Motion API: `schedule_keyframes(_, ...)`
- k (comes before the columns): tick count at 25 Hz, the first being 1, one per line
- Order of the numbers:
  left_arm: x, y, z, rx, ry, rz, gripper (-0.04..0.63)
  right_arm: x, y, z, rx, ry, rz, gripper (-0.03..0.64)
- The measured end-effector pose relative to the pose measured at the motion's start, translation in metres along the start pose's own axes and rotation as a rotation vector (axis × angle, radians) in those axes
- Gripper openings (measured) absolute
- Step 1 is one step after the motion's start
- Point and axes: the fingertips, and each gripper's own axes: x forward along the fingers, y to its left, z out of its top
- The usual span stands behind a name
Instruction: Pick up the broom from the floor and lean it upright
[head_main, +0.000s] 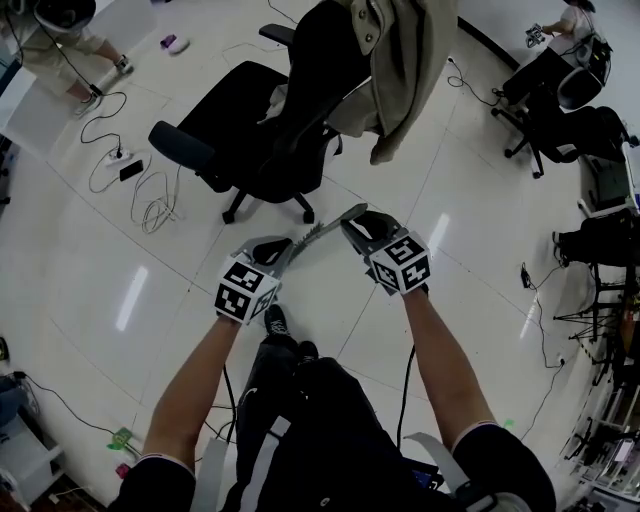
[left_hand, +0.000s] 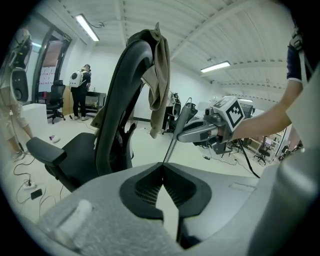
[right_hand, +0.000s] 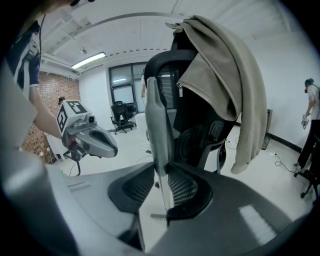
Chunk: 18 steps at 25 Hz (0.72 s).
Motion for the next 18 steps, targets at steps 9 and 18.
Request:
schedule_keyframes(9,0.015,0.022,0.029,0.001,-0.014,0.022,0.0,0.033,-0.023,0.003,-0.008,0.085,0.04,0.086)
schedule_keyframes(18,0.027,0.045,0.03,-0.091,-0.003,0.142,0.0,0.094,-0.062,-0.008,-0.024,0.145,0.089,0.086)
